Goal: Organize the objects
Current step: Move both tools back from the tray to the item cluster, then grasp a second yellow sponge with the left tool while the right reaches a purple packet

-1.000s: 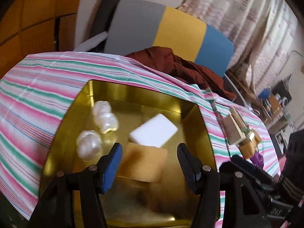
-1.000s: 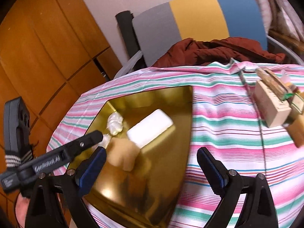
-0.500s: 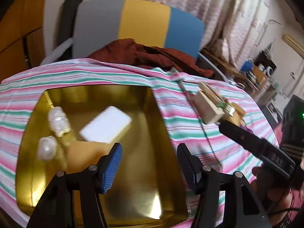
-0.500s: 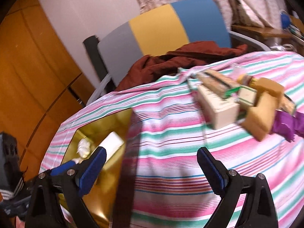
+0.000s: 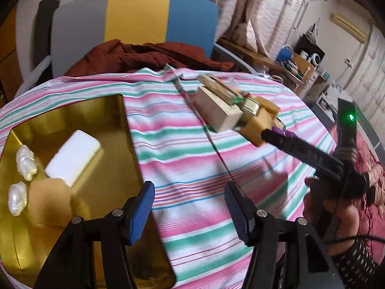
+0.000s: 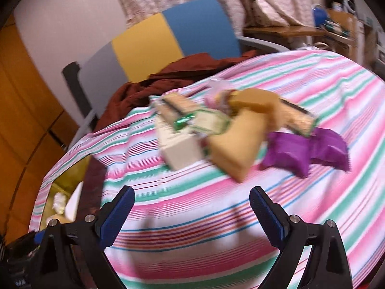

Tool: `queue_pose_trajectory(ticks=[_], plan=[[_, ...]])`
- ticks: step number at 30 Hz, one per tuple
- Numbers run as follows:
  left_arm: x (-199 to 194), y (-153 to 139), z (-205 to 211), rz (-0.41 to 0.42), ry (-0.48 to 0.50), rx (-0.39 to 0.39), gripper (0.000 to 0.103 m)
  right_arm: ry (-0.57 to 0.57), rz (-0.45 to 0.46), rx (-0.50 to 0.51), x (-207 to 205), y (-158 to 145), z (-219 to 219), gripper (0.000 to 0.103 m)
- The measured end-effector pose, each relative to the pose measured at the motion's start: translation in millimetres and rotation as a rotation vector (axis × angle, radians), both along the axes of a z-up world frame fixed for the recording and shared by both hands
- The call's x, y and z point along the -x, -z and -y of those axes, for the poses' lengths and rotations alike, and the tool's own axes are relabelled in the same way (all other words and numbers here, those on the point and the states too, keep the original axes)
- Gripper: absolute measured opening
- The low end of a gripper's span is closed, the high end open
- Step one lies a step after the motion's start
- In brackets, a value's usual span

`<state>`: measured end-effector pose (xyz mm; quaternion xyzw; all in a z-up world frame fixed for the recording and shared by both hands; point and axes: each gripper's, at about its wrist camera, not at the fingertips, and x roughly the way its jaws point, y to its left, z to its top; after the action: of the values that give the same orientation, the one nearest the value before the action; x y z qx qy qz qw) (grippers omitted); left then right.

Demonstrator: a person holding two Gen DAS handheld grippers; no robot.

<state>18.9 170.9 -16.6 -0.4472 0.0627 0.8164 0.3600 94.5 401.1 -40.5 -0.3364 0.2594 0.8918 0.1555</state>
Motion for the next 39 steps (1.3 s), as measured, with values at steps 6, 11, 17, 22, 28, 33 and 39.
queue_pose_trajectory(ticks=[6,11,17,22,28,33,39], plan=[[-13,6,-13,0.012,0.050,0.015,0.061,0.091,0.020,-0.007,-4,9,-40,0.097],[-17,9,-17,0.023,0.059,0.020,0.061,0.109,0.016,0.021,14,11,-58,0.097],[-20,8,-12,0.018,0.050,0.028,0.061,0.112,0.057,-0.014,51,15,-64,0.075],[-15,9,-7,0.029,0.027,0.024,0.061,0.094,0.079,0.015,54,26,-55,0.060],[-11,12,-10,0.045,0.020,0.020,0.061,0.002,0.027,0.030,32,21,-26,0.058],[-13,12,-15,0.040,0.032,0.032,0.061,-0.179,-0.044,0.075,14,14,1,0.084],[-11,12,-18,0.048,0.033,0.028,0.061,-0.035,-0.129,-0.116,-19,-9,-27,0.096]])
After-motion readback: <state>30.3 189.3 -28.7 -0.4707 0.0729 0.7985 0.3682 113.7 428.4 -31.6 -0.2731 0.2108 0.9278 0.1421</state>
